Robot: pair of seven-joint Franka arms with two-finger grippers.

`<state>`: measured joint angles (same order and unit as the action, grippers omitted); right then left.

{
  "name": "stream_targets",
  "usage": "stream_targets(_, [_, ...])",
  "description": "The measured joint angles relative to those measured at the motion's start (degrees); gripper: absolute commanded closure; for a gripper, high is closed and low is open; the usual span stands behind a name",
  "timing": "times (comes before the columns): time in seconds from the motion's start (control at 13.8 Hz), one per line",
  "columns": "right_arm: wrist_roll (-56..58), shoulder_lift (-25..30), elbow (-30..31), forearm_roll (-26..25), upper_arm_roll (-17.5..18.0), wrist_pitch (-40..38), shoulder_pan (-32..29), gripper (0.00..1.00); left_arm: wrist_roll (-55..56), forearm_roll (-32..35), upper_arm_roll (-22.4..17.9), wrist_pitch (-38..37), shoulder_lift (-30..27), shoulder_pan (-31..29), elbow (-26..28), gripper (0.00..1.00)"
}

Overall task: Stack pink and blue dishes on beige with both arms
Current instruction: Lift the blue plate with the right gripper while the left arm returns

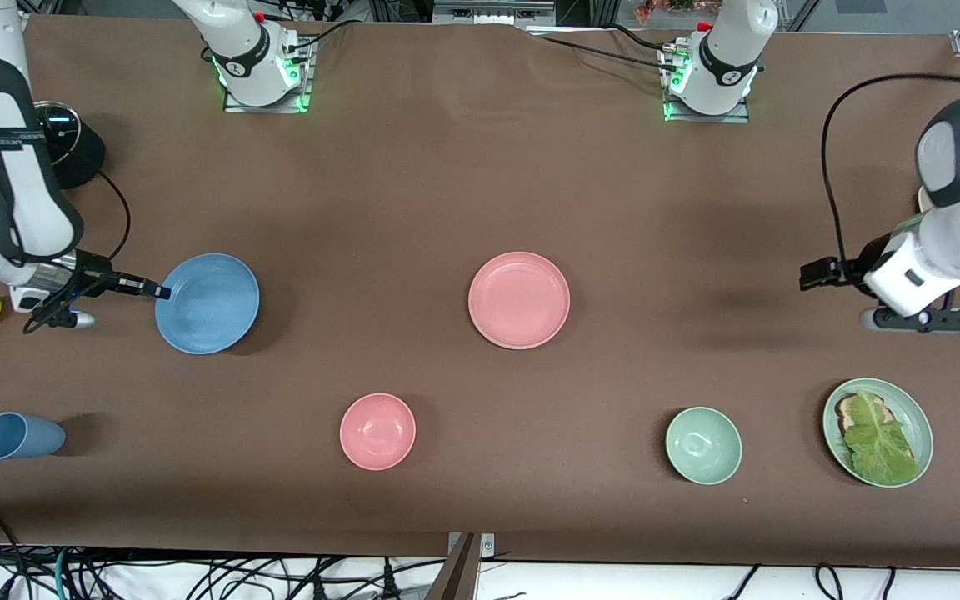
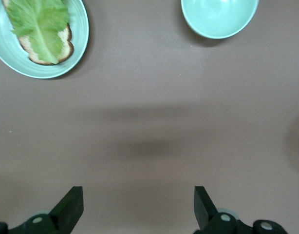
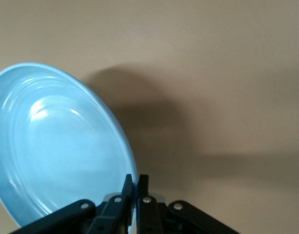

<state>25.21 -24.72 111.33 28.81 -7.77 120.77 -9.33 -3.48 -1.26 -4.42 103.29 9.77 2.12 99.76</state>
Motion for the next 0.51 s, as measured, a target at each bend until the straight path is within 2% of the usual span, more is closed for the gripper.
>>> stream_targets(0.22, [-3.3, 0.5, -7.9, -1.1, 0.4, -7.5, 1.4, 1.00, 0.0, 0.0, 0.4, -1.5, -4.0, 0.3, 0.0, 0.00])
stream_targets(0.36, [-11.3, 0.7, -13.7, -2.2, 0.7, -12.6, 4.4, 1.00, 0.0, 0.0, 0.6, -1.8, -6.1, 0.4, 0.0, 0.00])
stream_targets(0.51, [-17.5, 0.8, -16.9, -2.4, 1.1, -14.9, 8.3, 1.00, 0.0, 0.0, 0.6, -5.1, -8.6, 0.5, 0.0, 0.00])
